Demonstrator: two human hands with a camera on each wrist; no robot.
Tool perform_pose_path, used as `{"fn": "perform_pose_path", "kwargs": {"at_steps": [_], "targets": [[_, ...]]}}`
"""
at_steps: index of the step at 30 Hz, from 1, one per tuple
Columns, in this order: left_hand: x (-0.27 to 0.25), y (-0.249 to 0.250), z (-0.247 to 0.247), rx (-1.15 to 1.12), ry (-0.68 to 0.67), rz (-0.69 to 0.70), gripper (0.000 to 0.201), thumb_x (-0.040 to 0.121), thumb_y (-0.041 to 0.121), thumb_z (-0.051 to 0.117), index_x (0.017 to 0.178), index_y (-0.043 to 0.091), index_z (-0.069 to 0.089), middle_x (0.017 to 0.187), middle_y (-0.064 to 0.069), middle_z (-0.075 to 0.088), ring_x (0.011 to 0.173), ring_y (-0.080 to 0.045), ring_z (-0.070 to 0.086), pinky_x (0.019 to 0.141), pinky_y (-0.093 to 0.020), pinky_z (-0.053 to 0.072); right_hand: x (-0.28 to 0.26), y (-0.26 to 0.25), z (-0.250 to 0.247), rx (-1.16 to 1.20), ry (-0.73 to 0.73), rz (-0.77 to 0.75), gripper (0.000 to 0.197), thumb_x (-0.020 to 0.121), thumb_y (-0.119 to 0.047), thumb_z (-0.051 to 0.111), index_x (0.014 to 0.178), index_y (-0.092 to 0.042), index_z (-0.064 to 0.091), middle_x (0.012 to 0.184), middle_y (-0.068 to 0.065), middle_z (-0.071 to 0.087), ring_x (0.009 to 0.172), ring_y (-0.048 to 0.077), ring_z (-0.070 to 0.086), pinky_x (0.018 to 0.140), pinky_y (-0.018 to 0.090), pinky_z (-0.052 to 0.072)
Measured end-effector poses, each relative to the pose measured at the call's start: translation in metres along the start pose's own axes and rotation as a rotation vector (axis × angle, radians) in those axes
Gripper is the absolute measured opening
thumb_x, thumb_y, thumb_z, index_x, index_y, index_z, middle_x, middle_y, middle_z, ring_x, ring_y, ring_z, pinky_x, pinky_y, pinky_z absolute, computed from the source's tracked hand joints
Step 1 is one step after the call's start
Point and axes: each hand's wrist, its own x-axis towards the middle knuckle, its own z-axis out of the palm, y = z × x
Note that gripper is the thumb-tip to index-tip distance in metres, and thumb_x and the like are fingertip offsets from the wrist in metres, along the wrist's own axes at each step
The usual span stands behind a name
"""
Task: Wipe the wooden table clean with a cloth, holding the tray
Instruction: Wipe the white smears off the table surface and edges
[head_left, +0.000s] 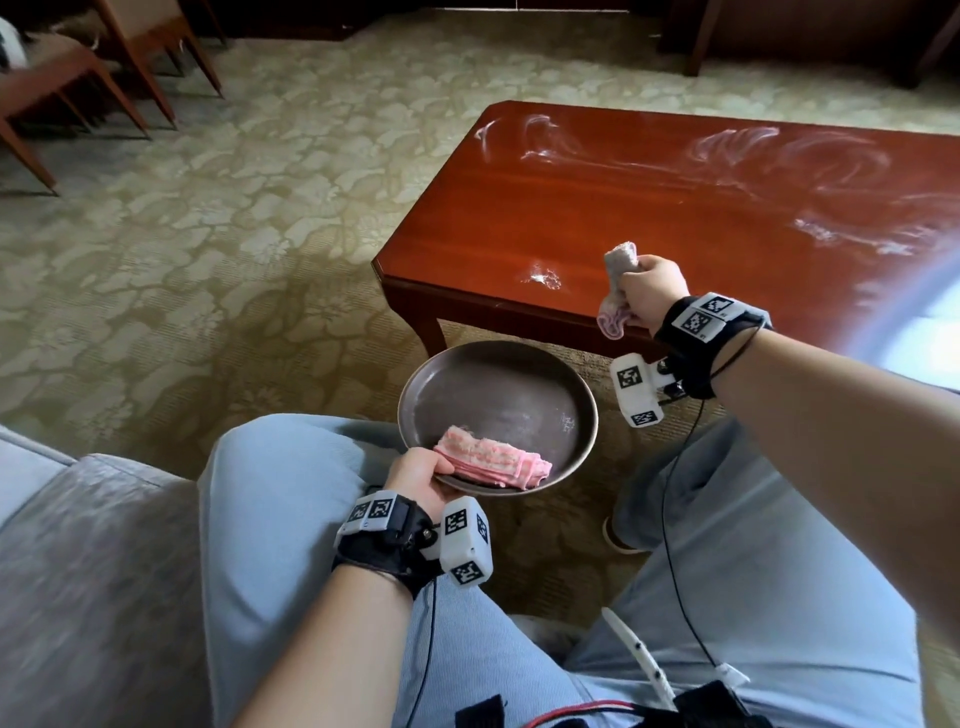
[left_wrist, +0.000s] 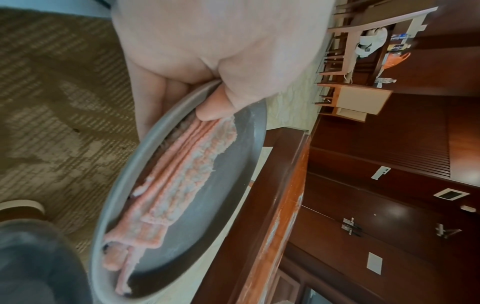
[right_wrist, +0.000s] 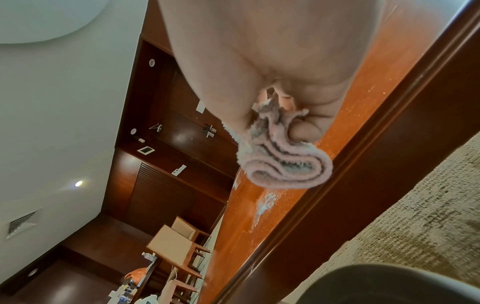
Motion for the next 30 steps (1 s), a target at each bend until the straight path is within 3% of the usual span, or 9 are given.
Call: {"fn": "perform_pose_path", "kwargs": {"at_steps": [5,8,12,15,18,21,24,27,30], "targets": [[0.021,0.006,0.013,0.137,0.005,-0.038,0.057,0.058,0.001,0.057,0.114,-0.010,0.056,0.128,-0.031,0.060,0.112,-0.041,0.062,0.107,-0.048,0.043,0.014,0.005,-0.001,-0.034,0.030,0.025,0.020,0.086,-0.015,0.049,0.100,-0.017,0.064,0.096,0.013,0.070,0.085,0.032,0.072,0.075,0.050,0.060],[0.030,0.013,0.028,0.130,0.007,-0.063,0.014,0.084,-0.005,0.048,0.096,-0.002,0.054,0.142,-0.029,0.049,0.104,-0.030,0.057,0.097,-0.040,0.046,0.026,0.009,-0.001,-0.117,0.062,0.012,0.017,0.087,-0.026,0.053,0.099,-0.022,0.064,0.090,0.008,0.070,0.083,0.029,0.071,0.074,0.049,0.061],[0.038,0.008,0.032,0.064,-0.036,-0.044,0.046,0.076,0.001,0.048,0.120,-0.011,0.057,0.127,-0.031,0.061,0.116,-0.043,0.061,0.106,-0.047,0.046,0.039,0.008,0.004,-0.327,0.072,-0.034,0.026,0.094,-0.034,0.045,0.093,-0.016,0.063,0.092,0.011,0.069,0.084,0.031,0.067,0.074,0.040,0.057],[0.048,0.012,0.036,0.024,-0.052,-0.068,0.047,0.079,0.003,0.048,0.124,-0.009,0.056,0.125,-0.028,0.062,0.114,-0.041,0.063,0.088,-0.042,0.056,0.054,0.009,0.007,-0.541,0.087,-0.081,0.027,0.095,-0.023,0.043,0.108,-0.009,0.062,0.108,0.014,0.065,0.099,0.034,0.062,0.072,0.033,0.044],[0.060,0.019,0.042,-0.017,-0.094,-0.108,0.049,0.079,0.001,0.047,0.127,-0.007,0.054,0.123,-0.026,0.064,0.109,-0.037,0.066,0.072,-0.036,0.058,0.068,0.007,0.019,-0.756,-0.004,-0.098,0.036,0.093,-0.012,0.046,0.128,-0.011,0.055,0.125,0.016,0.058,0.115,0.037,0.054,0.084,0.036,0.045],[0.068,0.025,0.044,-0.013,-0.069,-0.110,0.047,0.076,-0.006,0.046,0.123,-0.009,0.053,0.123,-0.025,0.061,0.112,-0.038,0.062,0.082,-0.038,0.055,0.078,-0.004,0.037,-1.048,-0.170,-0.136,0.053,0.088,-0.018,0.051,0.140,-0.023,0.044,0.137,0.009,0.049,0.122,0.035,0.045,0.083,0.036,0.042],[0.074,0.031,0.044,-0.034,-0.079,-0.105,0.064,0.064,-0.010,0.048,0.128,-0.009,0.051,0.130,-0.025,0.057,0.116,-0.039,0.059,0.084,-0.038,0.054,0.085,-0.017,0.055,-1.246,-0.261,-0.217,0.063,0.089,-0.020,0.050,0.149,-0.026,0.030,0.154,0.004,0.033,0.131,0.029,0.042,0.098,0.038,0.036],[0.081,0.033,0.043,-0.084,-0.068,-0.111,0.058,0.073,-0.016,0.039,0.129,-0.005,0.050,0.126,-0.028,0.060,0.113,-0.043,0.061,0.077,-0.043,0.059,0.088,-0.032,0.070,-1.296,-0.321,-0.260,0.067,0.091,-0.022,0.050,0.150,-0.028,0.021,0.159,0.000,0.025,0.136,0.030,0.037,0.104,0.040,0.033],[0.084,0.031,0.044,-0.122,-0.082,-0.095,0.062,0.074,-0.017,0.038,0.133,-0.002,0.048,0.125,-0.028,0.061,0.112,-0.044,0.061,0.076,-0.045,0.059,0.092,-0.038,0.084,-1.273,-0.330,-0.347,0.061,0.093,-0.020,0.050,0.148,-0.024,0.025,0.157,0.001,0.027,0.137,0.028,0.037,0.107,0.041,0.031]]}}
